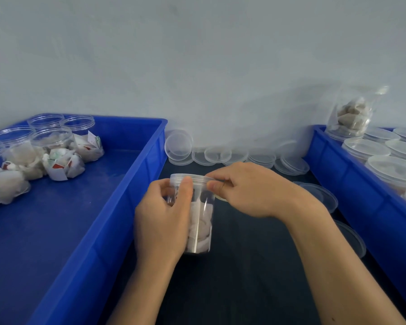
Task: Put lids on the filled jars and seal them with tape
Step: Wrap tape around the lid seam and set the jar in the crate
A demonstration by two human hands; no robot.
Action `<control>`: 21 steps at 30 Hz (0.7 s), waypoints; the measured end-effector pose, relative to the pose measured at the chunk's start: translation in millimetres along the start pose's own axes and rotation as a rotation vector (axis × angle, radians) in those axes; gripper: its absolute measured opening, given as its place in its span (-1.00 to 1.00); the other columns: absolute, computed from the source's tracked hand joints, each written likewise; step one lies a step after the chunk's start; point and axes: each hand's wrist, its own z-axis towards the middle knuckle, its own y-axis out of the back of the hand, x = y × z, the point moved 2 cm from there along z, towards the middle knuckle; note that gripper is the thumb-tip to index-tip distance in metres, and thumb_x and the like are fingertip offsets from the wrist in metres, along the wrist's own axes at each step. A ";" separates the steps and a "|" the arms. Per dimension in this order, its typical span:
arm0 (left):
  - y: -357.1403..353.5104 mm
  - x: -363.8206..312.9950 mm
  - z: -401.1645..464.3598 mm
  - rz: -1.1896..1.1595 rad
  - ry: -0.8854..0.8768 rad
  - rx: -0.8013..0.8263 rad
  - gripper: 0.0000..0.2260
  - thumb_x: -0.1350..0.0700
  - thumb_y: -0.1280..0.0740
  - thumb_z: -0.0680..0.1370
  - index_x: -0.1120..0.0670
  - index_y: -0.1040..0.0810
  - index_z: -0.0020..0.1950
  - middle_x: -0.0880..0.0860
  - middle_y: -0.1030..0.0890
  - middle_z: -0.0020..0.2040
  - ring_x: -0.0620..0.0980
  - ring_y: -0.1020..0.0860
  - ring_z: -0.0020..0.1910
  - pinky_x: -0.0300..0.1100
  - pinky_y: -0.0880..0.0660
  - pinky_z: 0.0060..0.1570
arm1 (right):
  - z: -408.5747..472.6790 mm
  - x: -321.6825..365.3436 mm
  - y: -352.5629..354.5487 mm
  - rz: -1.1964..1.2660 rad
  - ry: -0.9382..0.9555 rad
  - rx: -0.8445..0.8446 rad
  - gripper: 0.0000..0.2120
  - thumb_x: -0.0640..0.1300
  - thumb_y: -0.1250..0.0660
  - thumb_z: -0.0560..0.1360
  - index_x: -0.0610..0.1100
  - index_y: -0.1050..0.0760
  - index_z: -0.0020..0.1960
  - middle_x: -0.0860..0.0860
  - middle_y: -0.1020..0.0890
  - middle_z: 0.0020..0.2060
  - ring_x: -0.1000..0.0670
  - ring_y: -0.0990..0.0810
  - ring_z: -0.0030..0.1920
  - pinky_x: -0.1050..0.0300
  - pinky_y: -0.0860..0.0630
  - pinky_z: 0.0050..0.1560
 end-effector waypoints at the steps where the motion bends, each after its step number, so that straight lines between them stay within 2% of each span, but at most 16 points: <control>1: -1.7 -0.6 -0.5 -0.011 0.015 0.023 -0.51 -0.48 -0.23 0.37 -0.16 -0.60 0.03 -0.30 -0.67 -0.08 -0.33 -0.61 -0.14 -0.09 -0.53 -0.17 | -0.2 3.2 0.1 -0.024 0.000 -0.019 -0.62 0.18 -0.14 0.72 0.19 -0.48 -0.24 0.23 -0.53 -0.38 0.10 -0.50 -0.29 0.04 -0.43 -0.20; 3: -5.7 -0.9 -1.0 -0.005 0.047 0.084 -0.49 -0.52 -0.26 0.34 -0.16 -0.58 0.02 -0.32 -0.66 -0.10 -0.30 -0.62 -0.18 -0.07 -0.52 -0.18 | -0.5 9.8 -0.7 -0.074 0.008 -0.047 -0.62 0.19 -0.11 0.72 0.18 -0.50 -0.22 0.22 -0.56 -0.33 0.11 -0.53 -0.26 0.06 -0.42 -0.21; 4: -6.9 -0.3 -0.5 0.009 0.057 0.102 -0.46 -0.55 -0.28 0.32 -0.16 -0.57 0.02 -0.28 -0.66 -0.12 -0.28 -0.62 -0.21 -0.06 -0.53 -0.18 | -0.4 11.9 -1.2 -0.089 0.013 -0.048 -0.65 0.17 -0.10 0.73 0.19 -0.54 -0.14 0.20 -0.59 -0.28 0.11 -0.56 -0.19 0.05 -0.48 -0.15; 6: -7.1 1.3 1.7 0.019 0.074 0.122 -0.40 -0.58 -0.29 0.29 -0.15 -0.57 0.04 -0.20 -0.68 -0.15 -0.25 -0.63 -0.23 -0.06 -0.55 -0.18 | -0.6 12.1 -1.6 -0.036 0.010 -0.002 -0.75 0.12 -0.09 0.74 0.23 -0.56 0.13 0.24 -0.64 -0.05 0.10 -0.60 0.02 -0.02 -0.55 0.09; 8: -5.9 3.0 3.7 -0.008 0.082 0.136 -0.38 -0.57 -0.29 0.28 -0.13 -0.59 0.05 -0.21 -0.69 -0.15 -0.25 -0.65 -0.23 -0.08 -0.55 -0.18 | -0.5 7.7 -1.0 0.088 -0.002 0.052 -0.74 0.12 -0.11 0.74 0.32 -0.47 0.35 0.33 -0.61 0.08 0.14 -0.59 0.17 -0.06 -0.51 0.27; 10: -5.2 3.6 3.7 -0.021 0.079 0.139 -0.40 -0.55 -0.30 0.29 -0.13 -0.60 0.05 -0.27 -0.69 -0.14 -0.27 -0.66 -0.22 -0.11 -0.52 -0.21 | 0.8 -0.5 -1.9 0.128 -0.028 0.074 -0.63 0.20 -0.11 0.72 0.35 -0.35 0.51 0.37 -0.51 -0.05 0.19 -0.54 0.12 0.04 -0.48 0.27; 11: -5.0 3.8 3.4 -0.022 0.079 0.138 -0.41 -0.55 -0.31 0.30 -0.13 -0.60 0.06 -0.28 -0.68 -0.12 -0.27 -0.66 -0.21 -0.12 -0.51 -0.21 | 1.7 -3.6 -2.5 0.130 -0.041 0.080 -0.58 0.25 -0.11 0.71 0.33 -0.30 0.56 0.37 -0.44 -0.13 0.23 -0.49 0.01 0.13 -0.46 0.17; 12: -5.1 4.0 3.3 -0.023 0.082 0.137 -0.40 -0.55 -0.31 0.29 -0.13 -0.60 0.06 -0.28 -0.68 -0.11 -0.27 -0.66 -0.20 -0.11 -0.52 -0.20 | 2.6 -5.4 -3.2 0.139 -0.046 0.088 -0.56 0.27 -0.11 0.70 0.31 -0.29 0.57 0.36 -0.41 -0.16 0.24 -0.46 -0.06 0.17 -0.45 0.08; 13: -5.0 4.4 3.6 -0.024 0.086 0.138 -0.40 -0.55 -0.31 0.29 -0.13 -0.60 0.07 -0.27 -0.68 -0.11 -0.27 -0.66 -0.19 -0.10 -0.54 -0.18 | 3.3 -6.2 -4.2 0.143 -0.038 0.092 -0.57 0.26 -0.12 0.70 0.31 -0.31 0.56 0.37 -0.46 -0.10 0.26 -0.47 -0.06 0.16 -0.47 0.09; 15: -4.8 4.7 4.4 -0.038 0.098 0.144 -0.39 -0.55 -0.32 0.28 -0.13 -0.61 0.07 -0.22 -0.70 -0.12 -0.25 -0.67 -0.20 -0.07 -0.58 -0.15 | 3.9 -7.6 -5.4 0.138 -0.021 0.076 -0.63 0.23 -0.13 0.71 0.32 -0.36 0.51 0.34 -0.56 0.17 0.21 -0.55 0.14 -0.01 -0.51 0.29; 16: -4.4 4.5 4.9 -0.050 0.106 0.149 -0.39 -0.55 -0.32 0.27 -0.13 -0.62 0.08 -0.22 -0.71 -0.12 -0.25 -0.68 -0.20 -0.07 -0.58 -0.15 | 4.5 -8.1 -5.9 0.138 -0.019 0.060 -0.66 0.23 -0.14 0.71 0.34 -0.39 0.47 0.32 -0.58 0.24 0.16 -0.57 0.20 -0.08 -0.51 0.33; 21: -3.0 4.8 5.6 -0.082 0.138 0.170 -0.37 -0.55 -0.32 0.25 -0.14 -0.63 0.08 -0.24 -0.70 -0.12 -0.28 -0.67 -0.20 -0.09 -0.56 -0.15 | 5.8 -10.1 -9.5 0.182 0.003 0.052 -0.73 0.17 -0.16 0.73 0.36 -0.44 0.39 0.32 -0.63 0.19 0.18 -0.59 0.19 -0.08 -0.53 0.31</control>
